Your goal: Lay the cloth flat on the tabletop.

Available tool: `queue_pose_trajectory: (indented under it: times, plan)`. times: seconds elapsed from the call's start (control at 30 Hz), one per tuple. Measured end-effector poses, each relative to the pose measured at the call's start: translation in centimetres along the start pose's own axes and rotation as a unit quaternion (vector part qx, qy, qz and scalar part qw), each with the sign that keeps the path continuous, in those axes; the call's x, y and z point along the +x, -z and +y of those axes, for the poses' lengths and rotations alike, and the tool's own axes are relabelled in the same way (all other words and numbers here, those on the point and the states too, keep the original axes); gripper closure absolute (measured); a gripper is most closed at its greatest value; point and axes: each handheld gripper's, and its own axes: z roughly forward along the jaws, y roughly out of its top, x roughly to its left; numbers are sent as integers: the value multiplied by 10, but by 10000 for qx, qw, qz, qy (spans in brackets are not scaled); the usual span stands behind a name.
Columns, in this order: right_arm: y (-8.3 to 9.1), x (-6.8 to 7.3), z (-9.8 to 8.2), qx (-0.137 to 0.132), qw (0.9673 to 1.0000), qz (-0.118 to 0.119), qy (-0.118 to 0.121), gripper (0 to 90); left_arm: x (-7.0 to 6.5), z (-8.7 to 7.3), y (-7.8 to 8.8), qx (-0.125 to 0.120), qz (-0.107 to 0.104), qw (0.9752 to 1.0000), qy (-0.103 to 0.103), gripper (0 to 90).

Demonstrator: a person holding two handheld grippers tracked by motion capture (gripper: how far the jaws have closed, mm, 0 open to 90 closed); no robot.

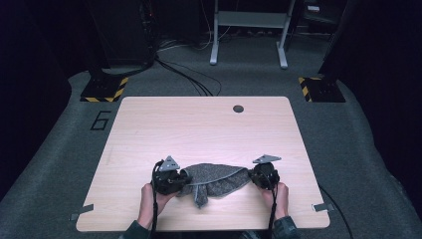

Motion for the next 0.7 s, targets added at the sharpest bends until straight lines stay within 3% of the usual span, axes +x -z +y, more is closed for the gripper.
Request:
queue_pose_trajectory:
  times: [0.3,0.47,0.57,0.7]
  plan:
    - [-1,-2,8,-50,10000,-50,64,887,15,17,7,-263,85,9994,201,857]
    - [-4,-3,20,-68,9999,-99,112,888,36,24,4,-347,275,9983,369,861]
    - [-7,-5,29,-68,9998,-130,119,888,52,24,-1,-360,414,9966,617,860]
    - [-18,-9,43,-47,9995,-213,227,887,72,21,-11,-338,543,9921,1080,843]
